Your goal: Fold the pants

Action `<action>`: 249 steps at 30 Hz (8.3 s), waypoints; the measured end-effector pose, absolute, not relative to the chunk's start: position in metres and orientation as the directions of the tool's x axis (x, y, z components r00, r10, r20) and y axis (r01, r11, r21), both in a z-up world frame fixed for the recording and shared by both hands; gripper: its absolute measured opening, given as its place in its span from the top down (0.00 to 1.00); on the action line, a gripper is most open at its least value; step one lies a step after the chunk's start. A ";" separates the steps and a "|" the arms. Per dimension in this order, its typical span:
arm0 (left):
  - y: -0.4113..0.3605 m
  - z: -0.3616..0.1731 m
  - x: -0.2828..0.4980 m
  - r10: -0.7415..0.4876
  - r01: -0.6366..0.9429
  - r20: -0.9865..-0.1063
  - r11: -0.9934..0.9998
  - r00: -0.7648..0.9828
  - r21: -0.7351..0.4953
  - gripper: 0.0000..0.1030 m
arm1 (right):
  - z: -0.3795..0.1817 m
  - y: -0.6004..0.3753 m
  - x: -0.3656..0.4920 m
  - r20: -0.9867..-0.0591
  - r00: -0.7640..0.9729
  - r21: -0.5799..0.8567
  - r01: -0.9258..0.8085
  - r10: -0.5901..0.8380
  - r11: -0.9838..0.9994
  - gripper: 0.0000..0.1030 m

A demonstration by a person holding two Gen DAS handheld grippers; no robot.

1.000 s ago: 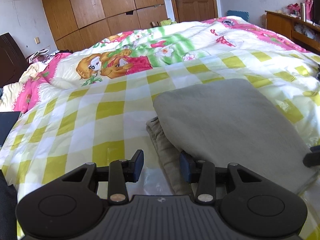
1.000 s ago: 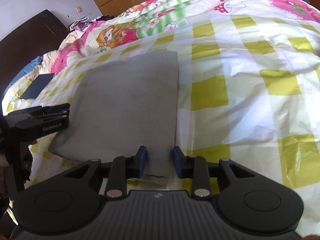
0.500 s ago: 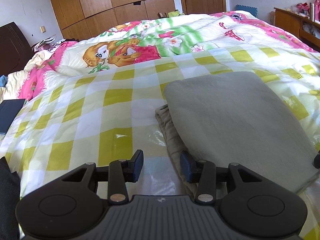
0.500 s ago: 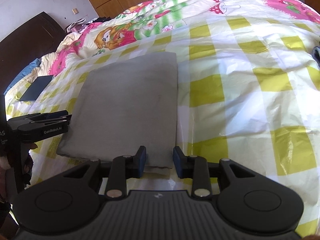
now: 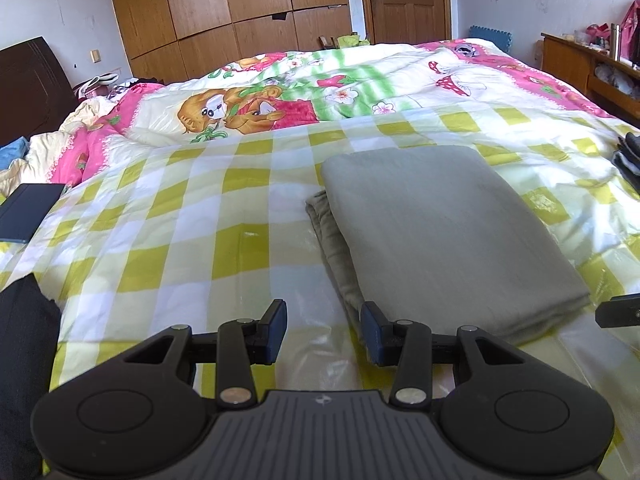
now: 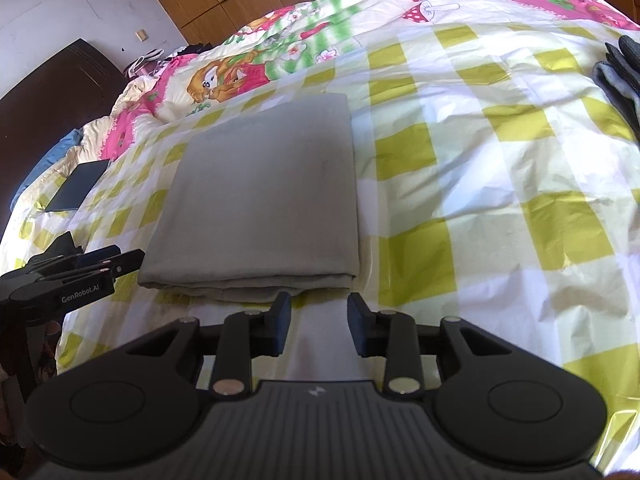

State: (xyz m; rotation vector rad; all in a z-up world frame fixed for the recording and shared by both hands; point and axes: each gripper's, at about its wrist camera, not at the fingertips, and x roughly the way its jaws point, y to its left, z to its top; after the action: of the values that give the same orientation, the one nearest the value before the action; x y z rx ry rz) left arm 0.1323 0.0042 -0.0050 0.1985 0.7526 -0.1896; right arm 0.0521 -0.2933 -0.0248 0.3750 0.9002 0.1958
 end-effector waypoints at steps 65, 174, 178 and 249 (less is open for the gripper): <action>0.009 -0.021 -0.027 0.014 0.140 -0.681 0.975 0.733 0.170 0.01 | -0.022 -0.214 -0.066 -0.723 0.607 0.331 -0.115 0.330 0.937 0.65; 0.010 -0.017 -0.046 -0.044 0.120 -0.745 0.992 0.666 0.050 0.00 | -0.027 -0.201 -0.077 -0.756 0.581 0.271 -0.139 0.300 0.953 0.59; 0.010 -0.017 -0.046 -0.041 0.120 -0.744 0.991 0.667 0.053 0.00 | -0.027 -0.200 -0.077 -0.757 0.581 0.270 -0.138 0.299 0.953 0.59; 0.007 -0.016 -0.049 -0.010 0.117 -0.731 0.988 0.682 0.096 0.00 | -0.027 -0.199 -0.078 -0.759 0.579 0.268 -0.139 0.298 0.953 0.59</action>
State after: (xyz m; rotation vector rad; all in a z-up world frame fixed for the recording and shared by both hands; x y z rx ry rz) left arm -0.0486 0.0067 -0.0163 0.1395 0.8178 -0.0716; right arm -0.0776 -0.1991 -0.0270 0.1873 0.9194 0.2573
